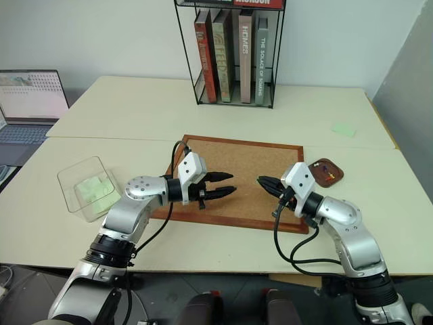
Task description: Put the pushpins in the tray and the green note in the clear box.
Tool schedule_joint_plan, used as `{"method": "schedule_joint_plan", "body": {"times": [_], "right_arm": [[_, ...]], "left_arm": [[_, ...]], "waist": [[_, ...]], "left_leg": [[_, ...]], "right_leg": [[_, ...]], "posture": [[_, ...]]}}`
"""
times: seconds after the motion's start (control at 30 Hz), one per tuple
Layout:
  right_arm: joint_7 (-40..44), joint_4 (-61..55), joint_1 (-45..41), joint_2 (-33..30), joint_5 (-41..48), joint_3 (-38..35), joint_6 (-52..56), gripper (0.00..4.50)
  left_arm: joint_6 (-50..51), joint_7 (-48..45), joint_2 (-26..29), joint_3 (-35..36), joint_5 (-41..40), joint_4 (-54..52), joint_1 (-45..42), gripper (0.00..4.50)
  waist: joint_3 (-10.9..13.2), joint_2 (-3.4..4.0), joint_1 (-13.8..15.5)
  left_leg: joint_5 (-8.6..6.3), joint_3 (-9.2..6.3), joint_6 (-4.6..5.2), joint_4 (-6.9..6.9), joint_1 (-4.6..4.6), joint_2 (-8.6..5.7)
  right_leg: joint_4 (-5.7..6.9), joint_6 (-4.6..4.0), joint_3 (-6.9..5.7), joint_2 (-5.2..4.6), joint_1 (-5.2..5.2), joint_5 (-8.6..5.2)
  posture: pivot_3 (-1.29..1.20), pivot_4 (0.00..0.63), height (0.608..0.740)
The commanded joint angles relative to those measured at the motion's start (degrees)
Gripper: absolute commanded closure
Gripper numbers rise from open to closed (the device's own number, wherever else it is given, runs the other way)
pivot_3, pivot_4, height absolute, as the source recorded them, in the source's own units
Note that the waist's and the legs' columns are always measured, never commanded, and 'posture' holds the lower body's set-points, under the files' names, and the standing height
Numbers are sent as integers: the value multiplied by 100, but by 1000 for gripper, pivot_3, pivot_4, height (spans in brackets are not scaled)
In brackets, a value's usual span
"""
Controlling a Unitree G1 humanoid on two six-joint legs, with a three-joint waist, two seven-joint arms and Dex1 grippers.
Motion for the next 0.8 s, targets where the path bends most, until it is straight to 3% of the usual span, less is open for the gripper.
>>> {"method": "schedule_joint_plan", "body": {"times": [0.03,0.1,0.4,0.67,0.8], "right_arm": [[119,-202,-211,-99,79,-28,45,4500],[140,-236,-265,-111,96,-2,120,4500],[167,-401,-359,-121,178,48,396,4500],[139,-473,-377,-98,196,46,509,4500],[126,-499,-388,-84,209,40,544,4500]], "left_arm": [[-360,-76,-65,-106,98,51,-274,1448],[-586,-54,-189,-182,217,310,-411,1110],[-1258,-178,-594,-522,565,1257,-834,1110],[-1418,-231,-931,-402,495,1918,-1102,1110],[-1567,-336,-998,-397,504,2094,-1154,1697]], "waist": [[0,0,0],[0,0,5],[1,-2,8],[1,-2,3],[2,-3,5]], "left_leg": [[0,0,0,0,0,0],[0,0,0,0,0,0],[0,4,0,1,-3,-1],[0,5,0,2,-3,0],[0,3,0,2,-4,-1]], "right_leg": [[0,0,0,0,-1,0],[1,0,0,0,0,0],[1,0,3,15,-3,0],[2,1,4,19,-3,1],[2,1,2,20,-3,1]], "posture": [[0,150,740],[0,150,740],[0,150,740],[0,150,740],[0,150,740]]}}
